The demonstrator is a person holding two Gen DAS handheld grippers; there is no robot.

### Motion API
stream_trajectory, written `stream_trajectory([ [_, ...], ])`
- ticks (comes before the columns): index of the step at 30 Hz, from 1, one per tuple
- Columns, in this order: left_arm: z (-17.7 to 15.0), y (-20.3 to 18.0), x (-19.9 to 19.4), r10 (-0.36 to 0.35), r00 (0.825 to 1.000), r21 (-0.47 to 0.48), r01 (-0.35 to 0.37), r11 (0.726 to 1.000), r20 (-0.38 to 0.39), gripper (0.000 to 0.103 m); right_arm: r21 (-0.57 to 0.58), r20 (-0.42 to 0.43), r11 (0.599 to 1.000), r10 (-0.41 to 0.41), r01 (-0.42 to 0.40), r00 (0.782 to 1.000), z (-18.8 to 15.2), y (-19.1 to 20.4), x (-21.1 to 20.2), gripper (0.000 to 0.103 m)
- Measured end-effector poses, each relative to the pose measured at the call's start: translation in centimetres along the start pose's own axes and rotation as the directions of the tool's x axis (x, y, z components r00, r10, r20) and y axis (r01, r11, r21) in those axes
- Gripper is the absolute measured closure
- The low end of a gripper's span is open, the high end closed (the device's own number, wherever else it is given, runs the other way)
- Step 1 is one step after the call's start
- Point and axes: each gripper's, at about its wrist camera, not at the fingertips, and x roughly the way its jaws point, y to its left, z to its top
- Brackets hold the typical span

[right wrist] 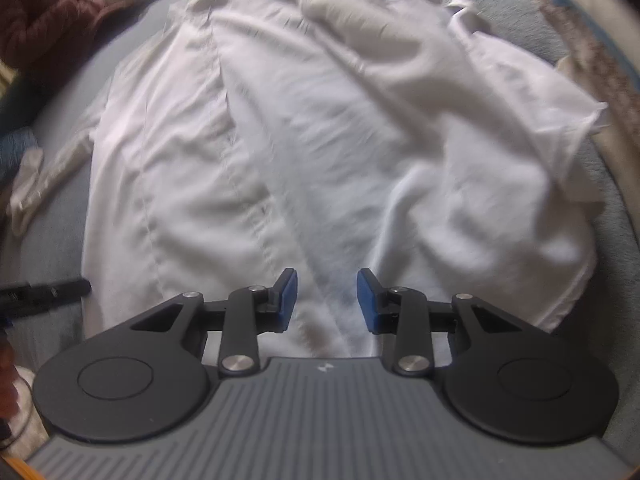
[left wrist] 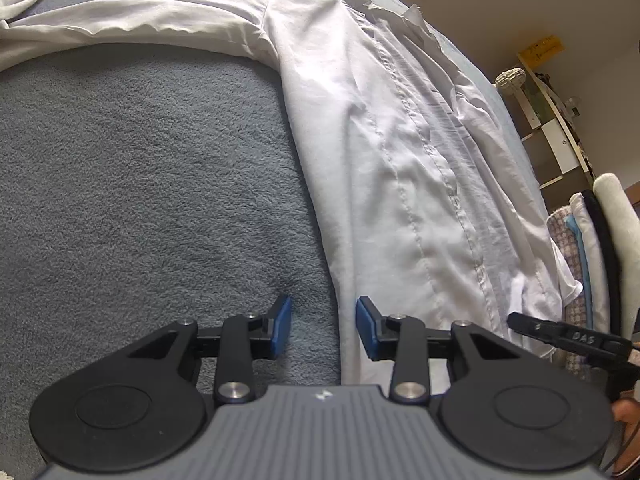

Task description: Fold clothes

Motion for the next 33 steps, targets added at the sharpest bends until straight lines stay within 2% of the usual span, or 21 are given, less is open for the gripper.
stream_trajectory([
  [3, 0.0, -0.1, 0.1, 0.003, 1.000, 0.008, -0.003, 1.000, 0.002, 0.066, 0.056, 0.038, 0.997, -0.050, 0.047, 0.998, -0.4, -1.3, -1.5, 0.071],
  [6, -0.2, -0.2, 0.2, 0.010, 1.000, 0.022, -0.010, 1.000, 0.011, 0.066, 0.216, 0.073, 0.973, -0.095, 0.077, 0.993, -1.8, -3.6, -3.4, 0.071],
  [8, -0.4, -0.2, 0.3, 0.010, 1.000, 0.022, -0.010, 1.000, 0.020, 0.066, 0.343, 0.081, 0.936, -0.113, 0.079, 0.990, -3.1, -5.4, -4.4, 0.071],
  [11, -0.7, 0.0, 0.3, 0.002, 0.999, 0.015, -0.003, 1.000, 0.033, 0.066, 0.490, 0.061, 0.870, -0.084, 0.043, 0.995, -5.2, -7.7, -4.0, 0.071],
  [13, -0.8, 0.2, 0.3, -0.005, 0.999, 0.010, 0.005, 1.000, 0.041, 0.066, 0.561, 0.092, 0.828, -0.036, -0.022, 0.995, -6.1, -8.9, -3.2, 0.071],
  [15, -0.9, 0.4, 0.1, -0.015, 0.999, 0.008, 0.015, 1.000, 0.048, 0.066, 0.604, 0.101, 0.796, -0.026, -0.041, 0.995, -6.6, -9.5, -2.5, 0.074],
  [18, -1.1, 0.6, 0.0, -0.027, 0.998, 0.003, 0.026, 1.000, 0.058, 0.066, 0.609, 0.116, 0.792, -0.040, -0.039, 0.992, -7.1, -9.4, -2.7, 0.087],
  [20, -1.2, 0.7, 0.0, -0.030, 0.998, 0.004, 0.029, 1.000, 0.061, 0.066, 0.606, 0.117, 0.795, -0.063, -0.021, 0.991, -7.3, -9.2, -3.4, 0.087],
  [23, -1.2, 0.8, -0.1, -0.034, 0.997, 0.015, 0.033, 0.999, 0.064, 0.066, 0.622, 0.134, 0.783, -0.108, 0.001, 0.985, -7.5, -9.1, -4.7, 0.085],
  [24, -1.2, 0.8, -0.1, -0.036, 0.997, 0.017, 0.035, 0.999, 0.065, 0.066, 0.629, 0.142, 0.777, -0.126, 0.009, 0.982, -7.6, -9.1, -5.0, 0.081],
  [25, -1.3, 0.8, -0.1, -0.039, 0.997, 0.018, 0.038, 0.999, 0.066, 0.066, 0.639, 0.148, 0.769, -0.136, 0.010, 0.980, -7.7, -9.3, -5.0, 0.073],
  [27, -1.3, 0.9, -0.1, -0.046, 0.997, 0.019, 0.045, 0.999, 0.067, 0.065, 0.654, 0.144, 0.756, -0.111, -0.011, 0.983, -7.6, -9.5, -4.1, 0.068],
  [29, -1.2, 1.0, -0.1, -0.052, 0.996, 0.020, 0.051, 0.998, 0.069, 0.065, 0.638, 0.146, 0.769, -0.067, -0.042, 0.987, -7.5, -9.1, -3.0, 0.068],
  [30, -1.2, 1.0, 0.0, -0.055, 0.996, 0.021, 0.054, 0.998, 0.069, 0.066, 0.609, 0.147, 0.792, -0.082, -0.025, 0.986, -7.3, -8.6, -2.9, 0.080],
  [31, -1.2, 1.0, 0.0, -0.057, 0.996, 0.021, 0.056, 0.998, 0.070, 0.066, 0.578, 0.148, 0.816, -0.100, -0.004, 0.984, -7.1, -7.9, -3.0, 0.100],
  [33, -1.2, 1.0, 0.1, -0.061, 0.996, 0.022, 0.059, 0.998, 0.071, 0.066, 0.525, 0.157, 0.849, -0.154, 0.049, 0.976, -6.8, -6.8, -3.3, 0.102],
])
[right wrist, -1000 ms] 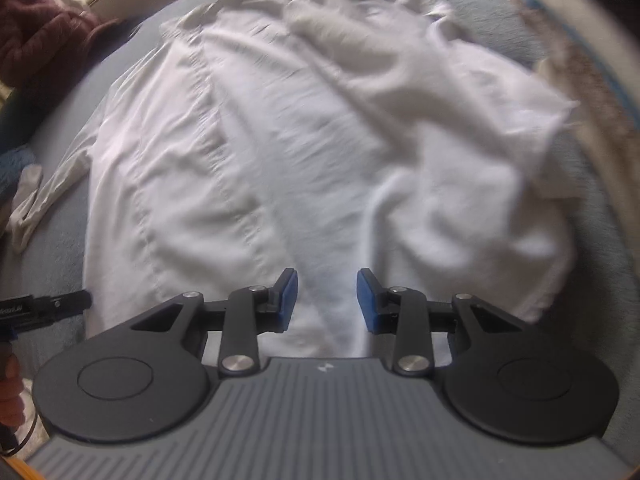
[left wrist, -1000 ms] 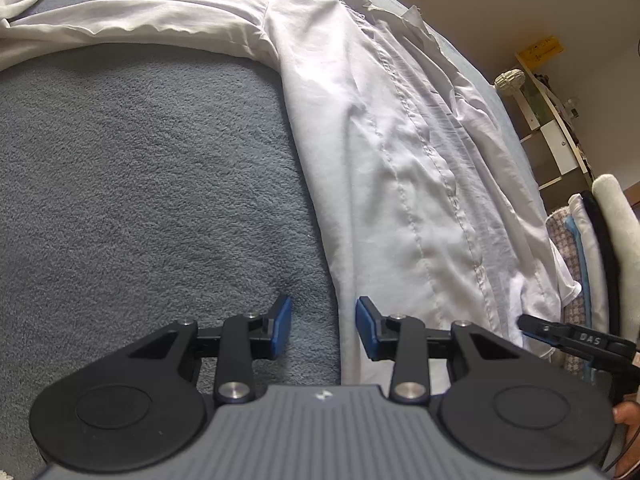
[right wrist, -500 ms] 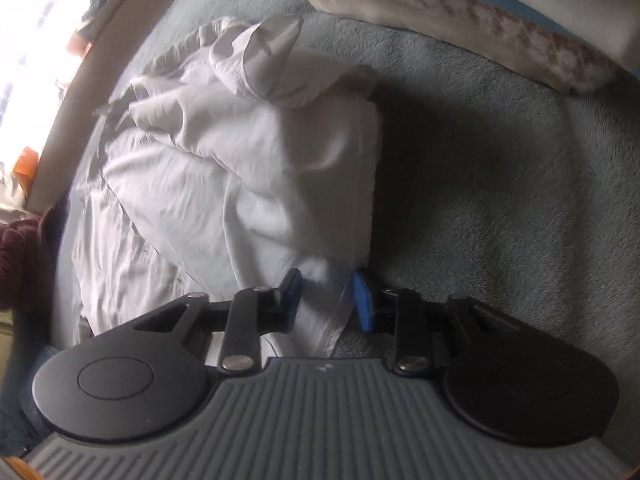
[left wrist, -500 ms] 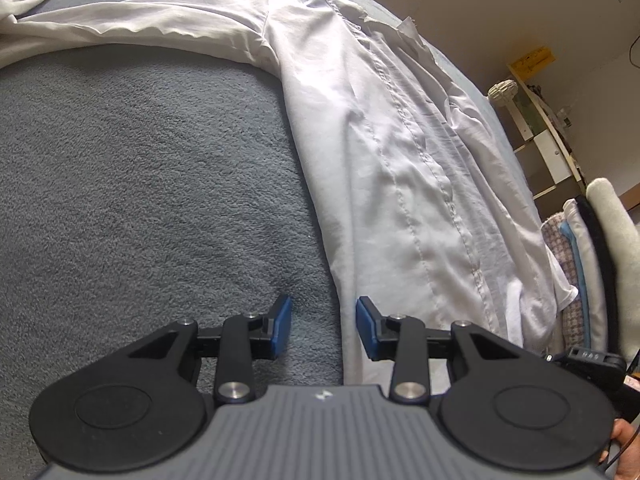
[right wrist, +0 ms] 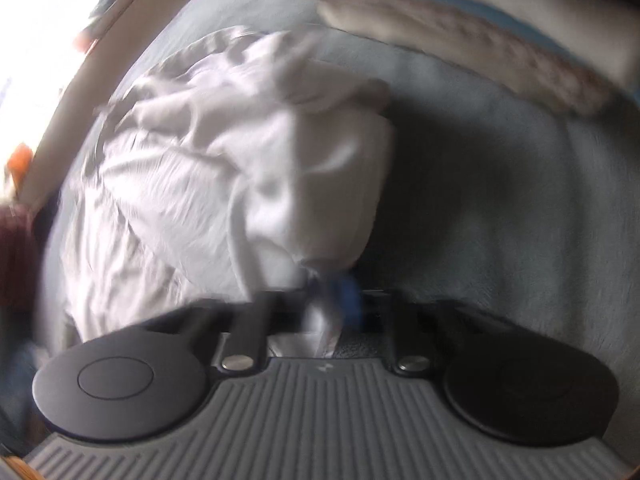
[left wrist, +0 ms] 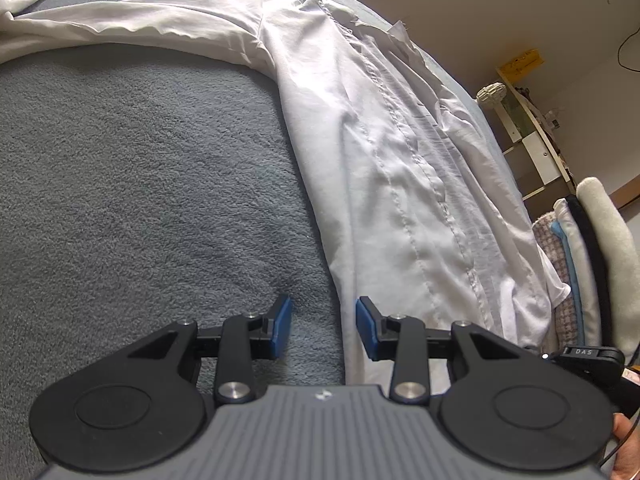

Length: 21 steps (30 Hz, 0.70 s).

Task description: Fold clothes

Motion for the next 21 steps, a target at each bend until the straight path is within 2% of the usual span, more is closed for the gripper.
stream_trajectory([
  [3, 0.0, 0.0, 0.1, -0.003, 1.000, 0.001, 0.003, 1.000, 0.001, 0.065, -0.077, 0.068, 0.994, -0.077, 0.082, 0.995, -0.2, 1.0, -0.9, 0.103],
  [7, 0.0, 0.1, 0.0, -0.011, 1.000, 0.003, 0.011, 1.000, -0.001, 0.066, -0.172, 0.080, 0.970, -0.160, 0.172, 0.984, -0.4, 1.6, 0.6, 0.101],
  [9, 0.0, 0.3, 0.0, -0.017, 1.000, 0.002, 0.017, 1.000, -0.002, 0.066, -0.180, 0.085, 0.960, -0.203, 0.215, 0.976, -0.4, 1.6, 1.2, 0.098],
  [11, 0.0, 0.4, -0.1, -0.021, 1.000, -0.006, 0.021, 1.000, -0.001, 0.066, -0.154, 0.088, 0.960, -0.222, 0.234, 0.971, -0.4, 1.4, 0.9, 0.091],
  [13, 0.0, 0.5, -0.2, -0.025, 1.000, -0.018, 0.025, 1.000, 0.000, 0.066, -0.110, 0.096, 0.958, -0.255, 0.265, 0.962, -0.5, 1.0, -0.1, 0.071],
  [15, 0.1, 0.6, -0.3, -0.030, 1.000, -0.029, 0.030, 0.999, 0.003, 0.066, -0.064, 0.111, 0.951, -0.294, 0.302, 0.949, -0.8, 0.4, -1.6, 0.068],
  [17, 0.1, 0.8, -0.5, -0.034, 0.999, -0.035, 0.034, 0.999, 0.009, 0.066, -0.064, 0.136, 0.952, -0.290, 0.301, 0.947, -1.4, 0.7, -3.3, 0.068],
  [20, 0.3, 0.8, -0.5, -0.038, 0.999, -0.032, 0.039, 0.999, 0.015, 0.066, -0.243, 0.124, 0.955, -0.144, 0.171, 0.982, -2.9, 3.7, -4.5, 0.068],
  [21, 0.3, 0.8, -0.5, -0.039, 0.999, -0.029, 0.039, 0.999, 0.016, 0.066, -0.339, 0.104, 0.933, -0.086, 0.117, 0.991, -3.5, 5.4, -4.3, 0.068],
])
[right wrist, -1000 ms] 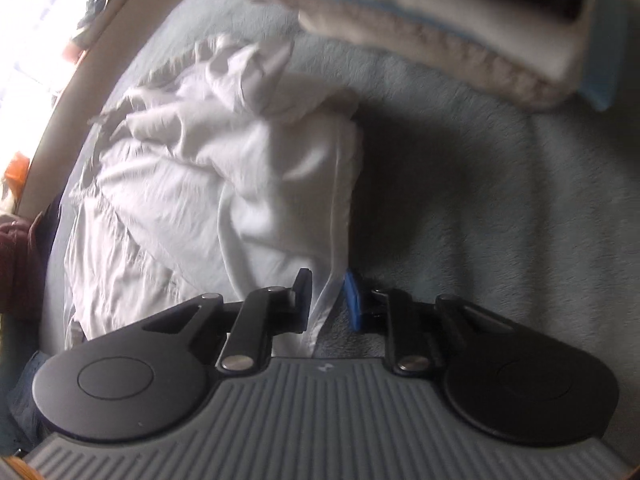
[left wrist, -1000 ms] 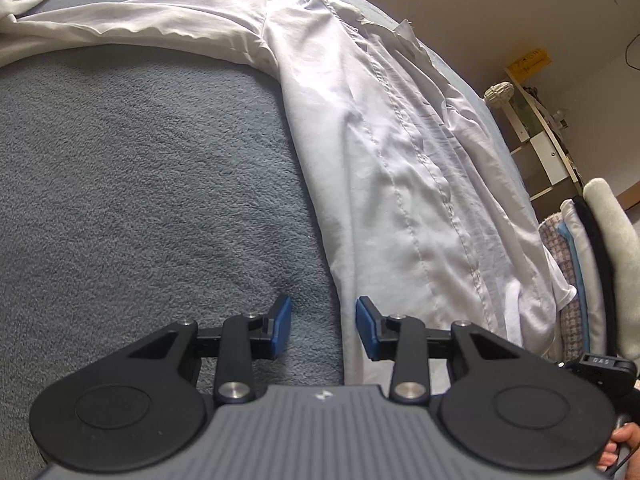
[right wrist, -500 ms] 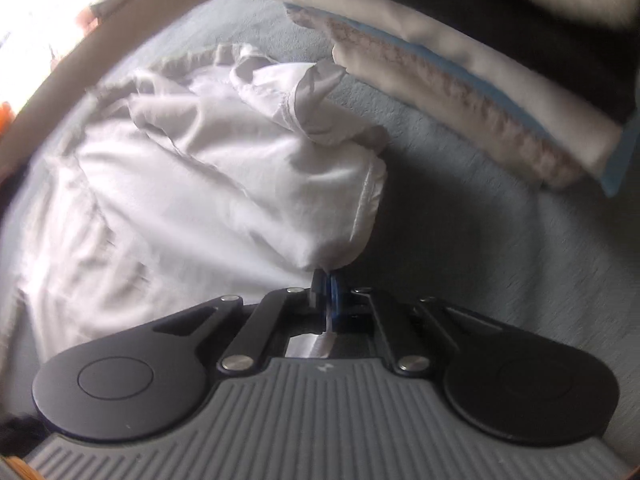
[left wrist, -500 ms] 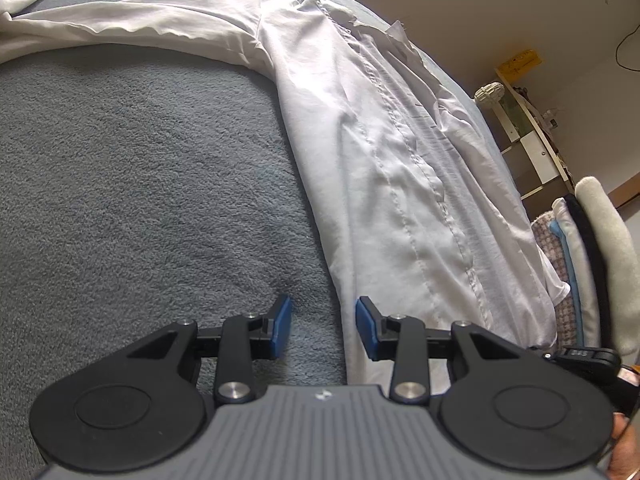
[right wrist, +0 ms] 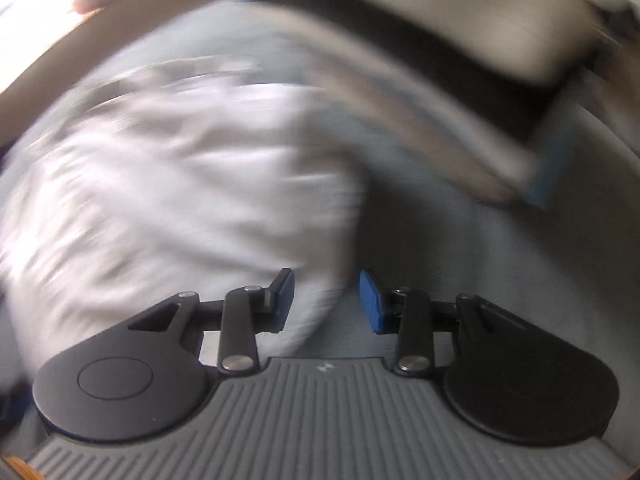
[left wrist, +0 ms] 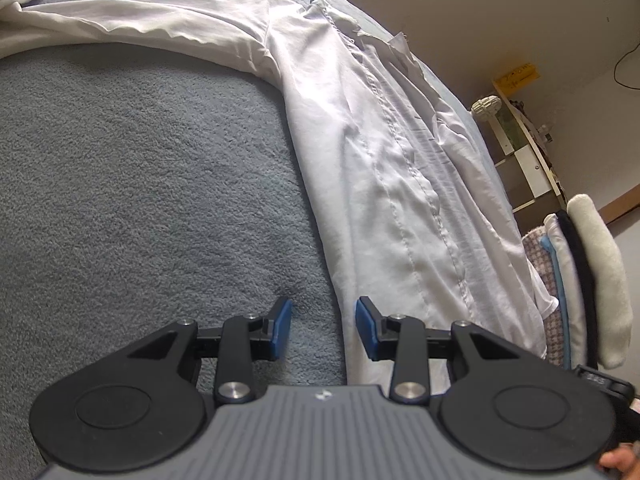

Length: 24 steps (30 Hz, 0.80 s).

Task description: Fold clothes

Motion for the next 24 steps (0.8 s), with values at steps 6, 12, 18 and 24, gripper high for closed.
stream_trajectory([
  [6, 0.4, -0.1, -0.7, -0.008, 1.000, 0.013, 0.008, 1.000, 0.028, 0.065, -0.490, -0.149, 0.828, 0.228, -0.272, 0.962, -2.1, 11.0, 1.5, 0.068],
  [12, 2.8, 0.1, -0.6, -0.024, 0.997, 0.027, 0.022, 0.999, 0.068, 0.065, -0.691, -0.321, 0.607, 0.229, -0.392, 0.919, -5.3, 17.6, 2.1, 0.070],
  [18, 3.9, 0.7, 1.4, 0.007, 1.000, 0.046, -0.008, 0.999, 0.029, 0.067, -0.807, -0.359, 0.478, 0.067, -0.346, 0.931, -6.5, 17.4, 3.9, 0.072],
  [24, 4.1, 1.6, 1.5, -0.025, 0.999, 0.026, 0.024, 0.999, 0.028, 0.067, -0.832, -0.316, 0.477, 0.013, -0.284, 0.949, -5.6, 18.0, 2.7, 0.073],
])
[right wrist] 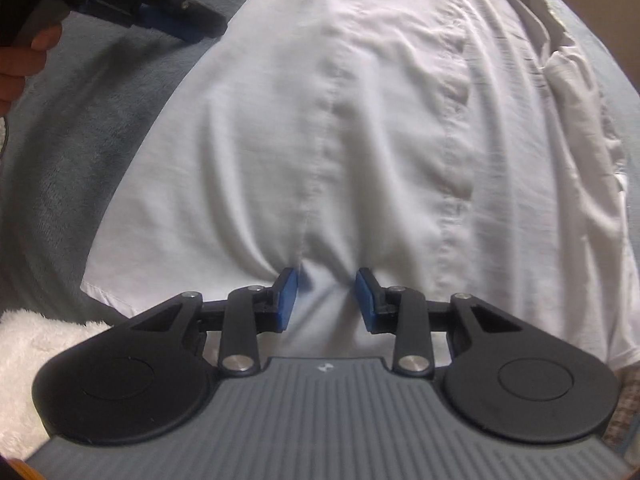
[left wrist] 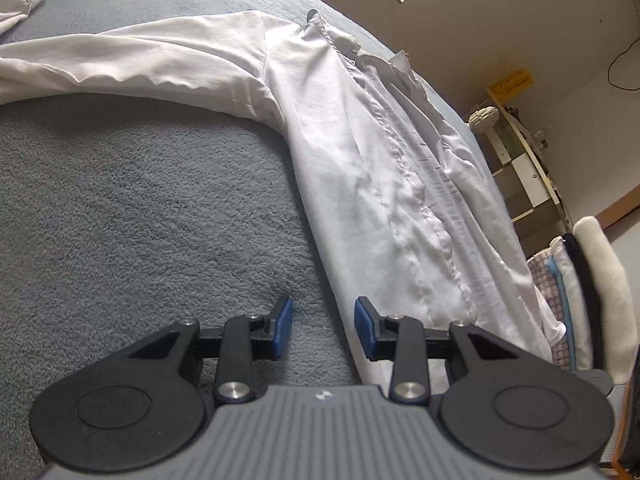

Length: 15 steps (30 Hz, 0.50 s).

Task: Fold clothes
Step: 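Release the shirt and sweep the right gripper across the shirt body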

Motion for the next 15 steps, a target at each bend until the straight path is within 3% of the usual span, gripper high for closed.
stream_trajectory([
  [1, 0.0, 0.0, 0.0, -0.003, 1.000, 0.001, 0.003, 1.000, 0.001, 0.067, -0.012, 0.017, 1.000, 0.000, 0.000, 1.000, 0.3, 0.5, -0.5, 0.073],
  [4, 0.0, 0.1, 0.0, -0.008, 1.000, 0.000, 0.008, 1.000, 0.004, 0.067, -0.070, 0.091, 0.993, 0.099, -0.093, 0.991, 1.0, 2.5, -2.0, 0.073],
  [6, 0.0, 0.2, 0.1, -0.011, 1.000, -0.004, 0.011, 1.000, 0.005, 0.067, -0.130, 0.077, 0.983, 0.136, -0.126, 0.988, 1.2, 3.9, -1.6, 0.074],
  [8, 0.1, 0.2, 0.2, -0.015, 1.000, -0.013, 0.015, 1.000, 0.007, 0.067, -0.193, 0.000, 0.976, 0.106, -0.104, 0.994, 0.8, 4.9, -0.1, 0.074],
  [12, 0.4, 0.6, 0.2, -0.024, 1.000, -0.035, 0.024, 0.999, 0.016, 0.068, -0.178, -0.073, 0.979, 0.089, -0.101, 0.993, 0.1, 3.9, 0.0, 0.074],
  [15, 0.4, 0.6, 0.2, -0.025, 1.000, -0.040, 0.026, 0.999, 0.019, 0.068, -0.198, -0.044, 0.977, 0.071, -0.078, 0.996, 0.8, 4.3, -1.7, 0.074],
])
